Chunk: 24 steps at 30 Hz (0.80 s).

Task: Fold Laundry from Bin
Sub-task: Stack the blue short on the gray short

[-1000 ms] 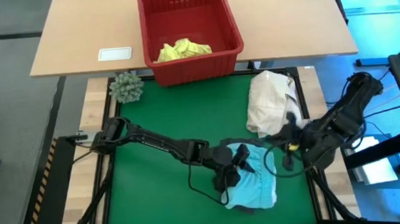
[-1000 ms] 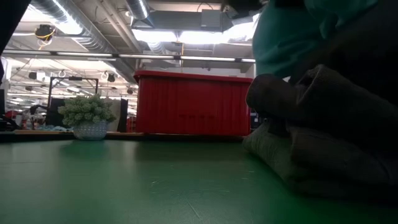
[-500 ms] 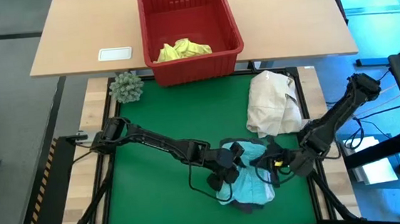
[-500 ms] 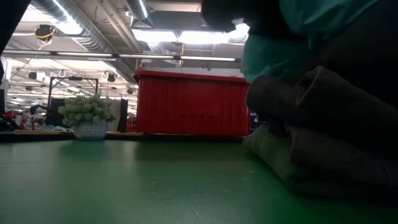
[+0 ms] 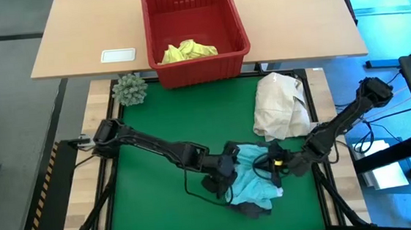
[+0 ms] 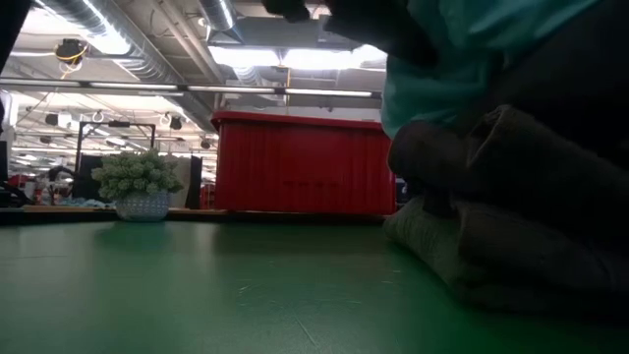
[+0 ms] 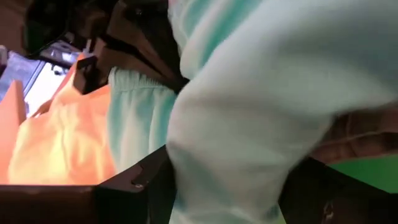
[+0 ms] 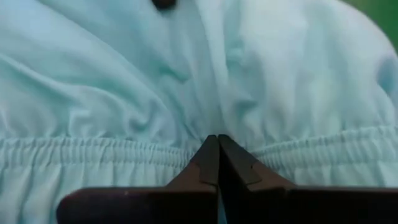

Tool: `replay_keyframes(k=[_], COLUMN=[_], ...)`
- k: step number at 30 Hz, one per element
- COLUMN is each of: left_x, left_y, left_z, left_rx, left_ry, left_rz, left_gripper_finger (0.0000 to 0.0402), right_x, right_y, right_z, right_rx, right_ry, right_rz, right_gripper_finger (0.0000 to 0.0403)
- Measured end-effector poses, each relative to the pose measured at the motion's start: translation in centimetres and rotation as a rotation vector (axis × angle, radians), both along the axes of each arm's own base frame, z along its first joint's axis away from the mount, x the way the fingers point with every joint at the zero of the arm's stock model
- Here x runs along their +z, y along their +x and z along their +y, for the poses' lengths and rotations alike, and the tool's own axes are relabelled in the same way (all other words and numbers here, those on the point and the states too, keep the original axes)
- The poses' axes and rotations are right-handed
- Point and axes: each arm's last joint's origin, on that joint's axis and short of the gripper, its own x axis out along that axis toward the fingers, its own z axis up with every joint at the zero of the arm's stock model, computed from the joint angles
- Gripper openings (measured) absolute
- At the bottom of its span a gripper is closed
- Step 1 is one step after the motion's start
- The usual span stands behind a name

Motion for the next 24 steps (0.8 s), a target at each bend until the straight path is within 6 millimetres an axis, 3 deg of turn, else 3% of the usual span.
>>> replay_keyframes(k=[8,14,18,21,24], left_x=[1.9,4.2,6.2,6.9,6.0], left_y=[-3.3,-6.5,-8.4,-9.4,-10.0], left_z=[-1.3,-2.6,-4.0,-5.3,-6.5], left_rx=[0.144,0.288,0.369,0.408,0.428], left_ry=[0.038,0.019,-0.024,-0.033,-0.028], left_rz=[0.072,0.064,-0.045,-0.124,-0.161], left_gripper_finger=[0.0222,0.0222,0.0216,0.0211,0.0207], right_x=[0.0,3.7,6.3,6.9,6.1], right_y=[0.2,0.4,0.9,1.5,2.4], right_z=[0.0,0.2,0.5,0.9,1.2], right_rx=[0.039,0.109,0.114,0.127,0.131], right_ry=[0.011,0.03,-0.005,-0.02,-0.029], right_rz=[0.018,-0.104,-0.238,-0.312,-0.303], right_gripper_finger=[0.0,0.0,0.0,0.0,0.0])
